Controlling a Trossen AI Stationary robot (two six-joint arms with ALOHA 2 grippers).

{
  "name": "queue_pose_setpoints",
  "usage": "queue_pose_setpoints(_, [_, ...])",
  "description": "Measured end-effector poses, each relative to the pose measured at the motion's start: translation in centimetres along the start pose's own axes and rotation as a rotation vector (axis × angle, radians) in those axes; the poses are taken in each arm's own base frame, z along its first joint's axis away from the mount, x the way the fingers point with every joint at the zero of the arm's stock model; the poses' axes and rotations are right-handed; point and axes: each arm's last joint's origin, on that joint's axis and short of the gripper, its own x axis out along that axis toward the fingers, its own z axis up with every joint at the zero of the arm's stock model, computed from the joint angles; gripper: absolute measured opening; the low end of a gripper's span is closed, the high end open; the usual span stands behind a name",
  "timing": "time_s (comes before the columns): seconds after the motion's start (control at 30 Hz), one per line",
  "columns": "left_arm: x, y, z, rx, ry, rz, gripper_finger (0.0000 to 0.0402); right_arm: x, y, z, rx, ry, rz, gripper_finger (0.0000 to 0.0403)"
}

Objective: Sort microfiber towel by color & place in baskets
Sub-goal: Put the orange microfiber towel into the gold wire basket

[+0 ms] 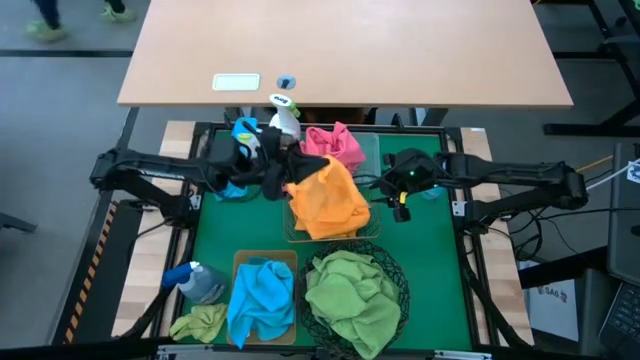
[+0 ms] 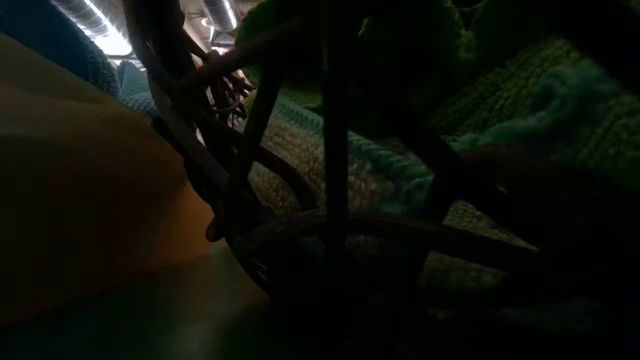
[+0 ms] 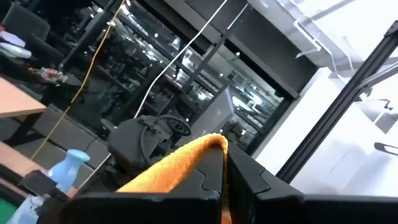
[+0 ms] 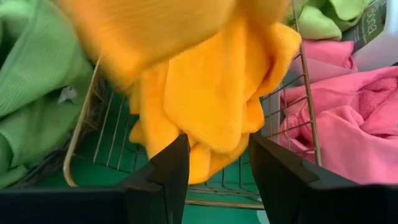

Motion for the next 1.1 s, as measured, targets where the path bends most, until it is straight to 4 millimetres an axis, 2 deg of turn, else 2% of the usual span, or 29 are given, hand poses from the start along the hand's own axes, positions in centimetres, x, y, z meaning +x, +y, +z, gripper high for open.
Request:
queue_pose_setpoints(0.13, [0.5,0.6,-1.3,0.064,0.051,0.048,0.0000,0.1,0.1,-0.1,0.005,0.005,0.003,0.0163])
queue_pose_setpoints(0.23, [0.7,1.6,-2.7,0.129,0.120,0.165,0.0000,0.1,0.1,-0.1,0.039,0.003,0.003,0.0163])
queue_pose_setpoints(0.47, [0.8,5.7,-6.7,0.325,0.323,0.528,0.0000,0.1,0.1,-0.2,0.058,0.012,0.006,0.0163])
queue_pose_setpoints(0.57, [0.9,7.6,-8.7,0.364,0.433,0.616,0.0000,0.1,0.1,-0.2,0.057,0.010,0.006,0.0163])
queue_pose_setpoints(0.87, [0.8,12.2,-14.4,0.481,0.728,0.757,0.0012,0.1,0.1,-0.2,0.058,0.012,0.006,0.0163])
queue_pose_setpoints(1.1, [0.5,13.6,-16.1,0.516,0.816,0.794,0.0038,0.1,0.1,-0.2,0.072,0.012,0.007,0.0163])
